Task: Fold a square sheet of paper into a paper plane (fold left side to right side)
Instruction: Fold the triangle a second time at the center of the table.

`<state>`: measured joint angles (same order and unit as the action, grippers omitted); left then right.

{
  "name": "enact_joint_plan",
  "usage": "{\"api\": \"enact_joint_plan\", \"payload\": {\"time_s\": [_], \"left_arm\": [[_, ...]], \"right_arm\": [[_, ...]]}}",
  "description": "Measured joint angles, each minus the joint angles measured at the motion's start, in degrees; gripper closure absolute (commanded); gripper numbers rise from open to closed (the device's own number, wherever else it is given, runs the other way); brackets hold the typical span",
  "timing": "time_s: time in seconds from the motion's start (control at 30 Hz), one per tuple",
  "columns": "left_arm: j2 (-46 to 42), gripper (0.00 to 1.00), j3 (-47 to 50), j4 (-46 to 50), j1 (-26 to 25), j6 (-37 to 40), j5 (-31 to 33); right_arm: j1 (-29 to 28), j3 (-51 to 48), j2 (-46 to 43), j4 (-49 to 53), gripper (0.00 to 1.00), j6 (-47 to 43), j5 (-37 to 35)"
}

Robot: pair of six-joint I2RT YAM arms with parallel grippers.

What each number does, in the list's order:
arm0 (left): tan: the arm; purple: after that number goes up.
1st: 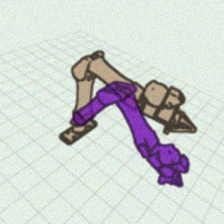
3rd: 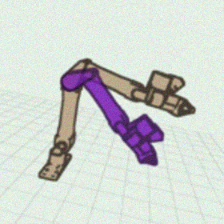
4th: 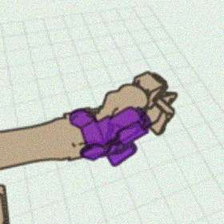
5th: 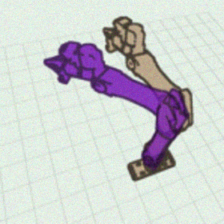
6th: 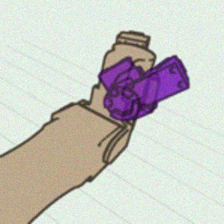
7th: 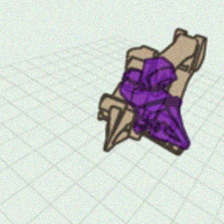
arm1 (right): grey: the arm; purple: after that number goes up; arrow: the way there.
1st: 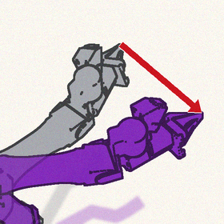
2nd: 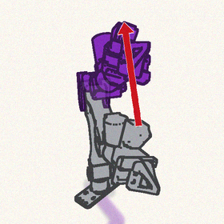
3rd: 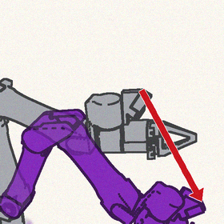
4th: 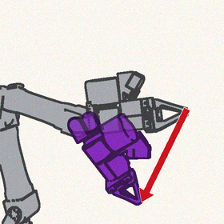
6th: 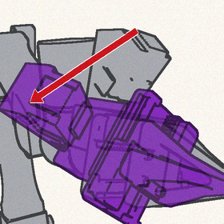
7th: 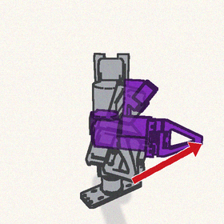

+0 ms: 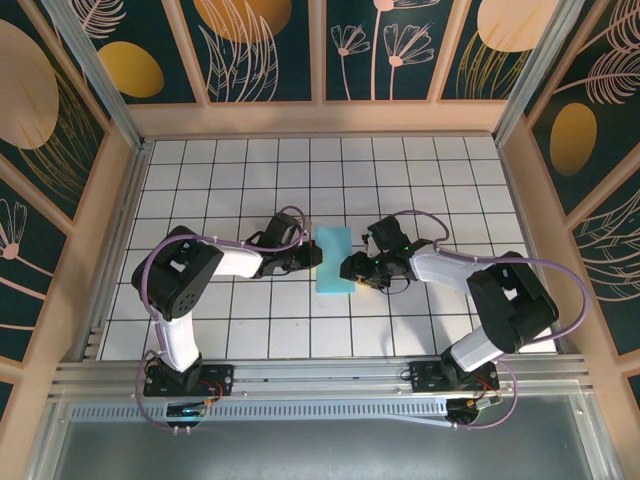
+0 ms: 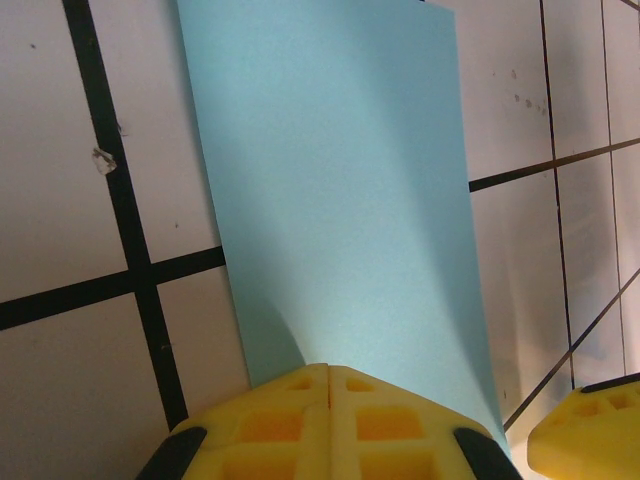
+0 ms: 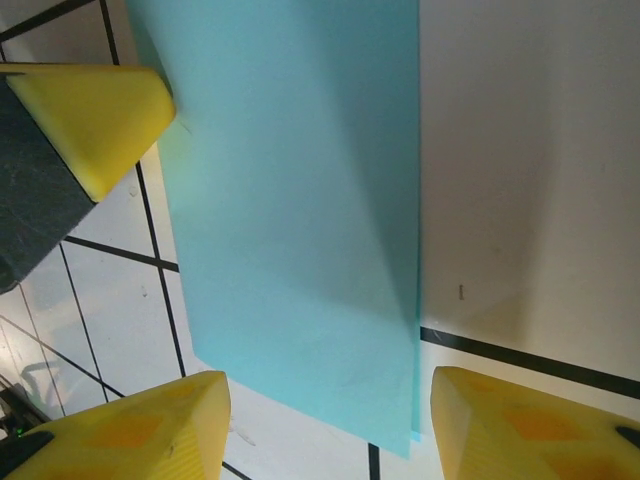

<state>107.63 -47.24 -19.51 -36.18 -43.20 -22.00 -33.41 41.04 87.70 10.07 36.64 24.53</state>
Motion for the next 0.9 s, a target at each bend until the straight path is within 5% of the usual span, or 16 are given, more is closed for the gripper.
{"api": "enact_joint_plan", "payload": {"time_s": [0.9], "left_arm": [[0.0, 1.00, 0.0, 0.0, 0.0, 0.0, 0.0]], "right_arm": [[-0.4, -1.6, 1.5, -4.1, 0.43, 1.7, 2.8]]}}
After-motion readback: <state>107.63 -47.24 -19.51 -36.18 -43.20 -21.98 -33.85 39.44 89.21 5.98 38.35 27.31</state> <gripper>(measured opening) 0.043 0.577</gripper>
